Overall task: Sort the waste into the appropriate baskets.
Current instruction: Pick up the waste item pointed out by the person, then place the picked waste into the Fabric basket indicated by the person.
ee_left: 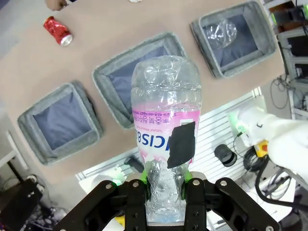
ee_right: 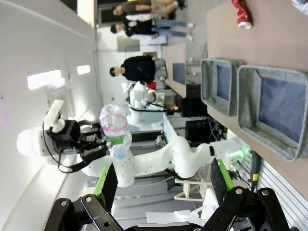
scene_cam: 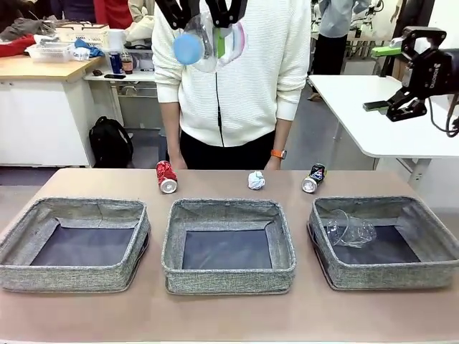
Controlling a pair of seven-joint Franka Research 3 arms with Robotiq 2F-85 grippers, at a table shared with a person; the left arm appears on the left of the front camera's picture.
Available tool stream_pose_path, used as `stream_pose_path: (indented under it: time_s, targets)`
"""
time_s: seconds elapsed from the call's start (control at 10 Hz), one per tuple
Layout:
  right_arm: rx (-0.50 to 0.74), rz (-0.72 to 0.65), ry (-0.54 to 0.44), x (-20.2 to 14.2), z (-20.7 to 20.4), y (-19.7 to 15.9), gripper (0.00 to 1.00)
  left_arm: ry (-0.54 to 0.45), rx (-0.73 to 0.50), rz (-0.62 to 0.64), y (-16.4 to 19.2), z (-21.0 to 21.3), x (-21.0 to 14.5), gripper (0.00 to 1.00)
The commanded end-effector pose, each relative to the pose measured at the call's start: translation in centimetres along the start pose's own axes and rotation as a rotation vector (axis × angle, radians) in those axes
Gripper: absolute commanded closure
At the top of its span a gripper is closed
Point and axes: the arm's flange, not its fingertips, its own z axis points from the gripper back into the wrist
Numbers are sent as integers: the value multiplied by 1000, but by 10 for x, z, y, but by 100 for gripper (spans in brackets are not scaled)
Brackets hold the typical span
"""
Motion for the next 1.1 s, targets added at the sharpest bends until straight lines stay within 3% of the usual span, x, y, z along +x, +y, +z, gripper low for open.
stream_pose_path:
  time_s: [0.0, 1.0]
  targets:
    - [14, 6, -7, 3, 0, 4, 0, 12, 7, -23, -5, 0, -6, 81]
    - [14, 6, -7, 3, 0, 4, 0, 12, 7, -23, -5, 0, -6, 81]
